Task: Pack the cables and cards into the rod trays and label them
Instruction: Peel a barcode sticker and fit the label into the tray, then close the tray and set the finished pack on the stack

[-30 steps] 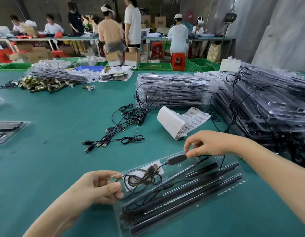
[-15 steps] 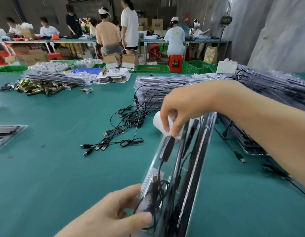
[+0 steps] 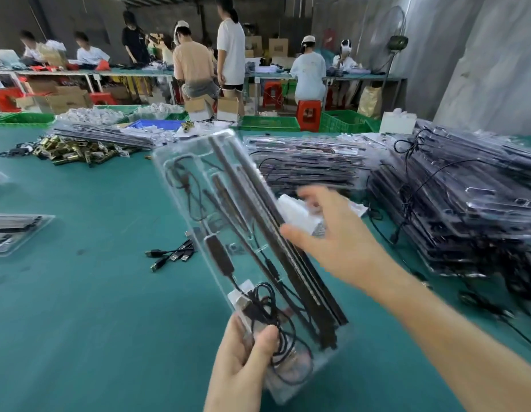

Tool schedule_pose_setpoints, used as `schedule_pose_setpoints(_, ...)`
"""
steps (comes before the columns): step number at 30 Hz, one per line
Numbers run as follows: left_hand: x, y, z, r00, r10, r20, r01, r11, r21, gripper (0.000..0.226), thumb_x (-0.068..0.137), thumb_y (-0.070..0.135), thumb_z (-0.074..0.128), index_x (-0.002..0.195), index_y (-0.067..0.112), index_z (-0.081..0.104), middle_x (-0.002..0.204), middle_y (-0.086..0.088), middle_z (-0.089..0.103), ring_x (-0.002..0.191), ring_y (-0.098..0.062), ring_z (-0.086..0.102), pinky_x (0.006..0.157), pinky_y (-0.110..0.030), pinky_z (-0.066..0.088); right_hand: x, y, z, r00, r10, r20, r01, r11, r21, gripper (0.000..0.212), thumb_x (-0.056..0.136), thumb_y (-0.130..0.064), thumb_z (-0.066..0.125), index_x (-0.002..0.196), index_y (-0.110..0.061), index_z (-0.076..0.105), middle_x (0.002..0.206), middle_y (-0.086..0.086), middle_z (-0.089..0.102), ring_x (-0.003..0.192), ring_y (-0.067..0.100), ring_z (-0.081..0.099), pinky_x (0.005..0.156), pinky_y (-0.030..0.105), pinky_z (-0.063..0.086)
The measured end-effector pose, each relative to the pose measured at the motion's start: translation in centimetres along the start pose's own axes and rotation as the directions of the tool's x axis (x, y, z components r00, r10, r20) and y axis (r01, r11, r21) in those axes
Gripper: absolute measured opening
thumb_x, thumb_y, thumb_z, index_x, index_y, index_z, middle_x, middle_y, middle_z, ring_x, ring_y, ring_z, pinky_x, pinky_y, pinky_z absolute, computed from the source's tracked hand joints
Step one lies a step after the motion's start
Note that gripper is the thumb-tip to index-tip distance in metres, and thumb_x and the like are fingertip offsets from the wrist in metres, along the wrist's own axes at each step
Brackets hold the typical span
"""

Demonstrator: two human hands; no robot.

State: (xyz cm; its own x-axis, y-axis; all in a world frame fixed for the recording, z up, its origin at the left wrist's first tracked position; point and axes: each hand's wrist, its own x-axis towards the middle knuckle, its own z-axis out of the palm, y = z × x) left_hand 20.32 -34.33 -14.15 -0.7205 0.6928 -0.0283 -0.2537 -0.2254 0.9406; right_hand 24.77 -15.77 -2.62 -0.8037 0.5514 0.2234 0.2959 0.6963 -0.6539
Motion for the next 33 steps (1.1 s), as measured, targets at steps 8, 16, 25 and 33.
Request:
schedule_pose_setpoints(8,-0.3,-1.2,5.6,0.948,-0.313,-0.067,0.303,0.945,-0.121,0.026,0.097,0.021,0.061,0.123,0.017,0.062,0.106,-0.009,0.078,0.099,-0.037,0.074,0.076,-0.050,0.063,-2.4,7.6,3.0,0.982,0.191,0.014,-0.188,0.975,-0.117,0.047,0.077,-0.083,0.054,0.105,-0.044,0.059,0.072,-0.015,0.064,0.068,-0.001,0.058,0.064,0.027,0.048)
schedule_pose_setpoints(16,-0.4,0.5,1.8,0.844,-0.423,0.330,0.207,0.825,0.526,0.018,0.096,0.033,0.066,0.111,0.025,0.071,0.098,0.004,0.080,0.084,-0.009,0.074,0.076,-0.017,0.052,-1.3,14.0,-0.1,0.925,0.119,0.360,-0.060,0.983,-0.171,0.057,0.063,-0.086,0.059,0.101,-0.045,0.067,0.069,-0.010,0.053,0.062,-0.001,0.048,0.065,0.019,0.040)
schedule_pose_setpoints(25,4.9,-0.1,-2.4,0.859,0.042,0.511,-0.511,0.011,0.859,0.041,0.099,0.059,0.050,0.140,0.056,0.052,0.163,0.021,0.026,0.154,-0.011,0.018,0.127,-0.039,0.012,0.6,14.3,1.2,0.925,0.044,0.377,0.129,0.898,-0.421,0.062,0.077,-0.085,0.048,0.126,-0.050,0.062,0.104,-0.020,0.057,0.103,0.004,0.048,0.084,0.020,0.038)
schedule_pose_setpoints(33,5.4,-0.3,-2.3,0.850,-0.090,0.519,-0.510,-0.390,0.767,0.051,0.106,0.059,0.018,0.149,0.050,0.042,0.158,0.004,0.043,0.146,-0.023,0.041,0.117,-0.047,0.038,-6.7,10.8,7.0,0.984,0.032,0.178,0.043,0.915,-0.400,0.082,0.087,-0.085,-0.003,0.157,-0.049,0.016,0.168,-0.012,0.009,0.154,0.007,-0.007,0.126,0.039,0.004)
